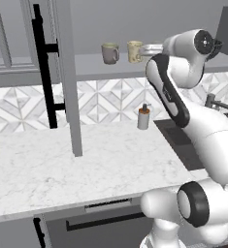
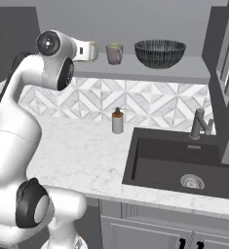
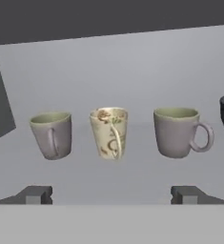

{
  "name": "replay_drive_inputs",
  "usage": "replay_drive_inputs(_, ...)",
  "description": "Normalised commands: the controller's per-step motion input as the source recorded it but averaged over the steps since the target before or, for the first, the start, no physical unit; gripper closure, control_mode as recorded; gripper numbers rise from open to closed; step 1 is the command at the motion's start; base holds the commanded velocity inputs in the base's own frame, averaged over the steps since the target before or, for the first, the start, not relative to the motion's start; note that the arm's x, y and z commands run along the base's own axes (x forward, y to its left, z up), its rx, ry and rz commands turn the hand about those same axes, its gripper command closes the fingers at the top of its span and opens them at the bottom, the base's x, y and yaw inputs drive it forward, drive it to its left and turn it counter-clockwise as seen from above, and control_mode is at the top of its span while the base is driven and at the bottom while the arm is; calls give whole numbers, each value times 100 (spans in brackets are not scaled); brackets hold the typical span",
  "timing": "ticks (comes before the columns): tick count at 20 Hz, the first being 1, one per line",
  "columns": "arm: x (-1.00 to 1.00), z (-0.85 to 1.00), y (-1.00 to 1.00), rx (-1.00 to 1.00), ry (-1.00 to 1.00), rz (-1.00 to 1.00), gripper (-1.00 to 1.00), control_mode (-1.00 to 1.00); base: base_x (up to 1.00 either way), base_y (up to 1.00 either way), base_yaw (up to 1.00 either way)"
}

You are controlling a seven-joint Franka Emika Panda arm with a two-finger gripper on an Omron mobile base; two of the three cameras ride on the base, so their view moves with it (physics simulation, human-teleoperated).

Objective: Gather all objects into one cabinet and sort the glasses and bowls to opposite sides.

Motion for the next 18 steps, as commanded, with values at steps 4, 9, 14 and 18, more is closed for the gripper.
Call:
replay_drive_inputs(4, -100, 10, 0, 0, -4, -12, -100, -100, 0, 0, 0)
replay_drive_inputs(9, -100, 28, -4, 0, 0, -14, -100, -100, 0, 0, 0)
replay_drive_inputs(14, -100, 41, -10, 0, 3, -10, -100, -100, 0, 0, 0)
replay_drive_inputs(18, -100, 12, -9, 1, 9, -1, -100, -100, 0, 0, 0)
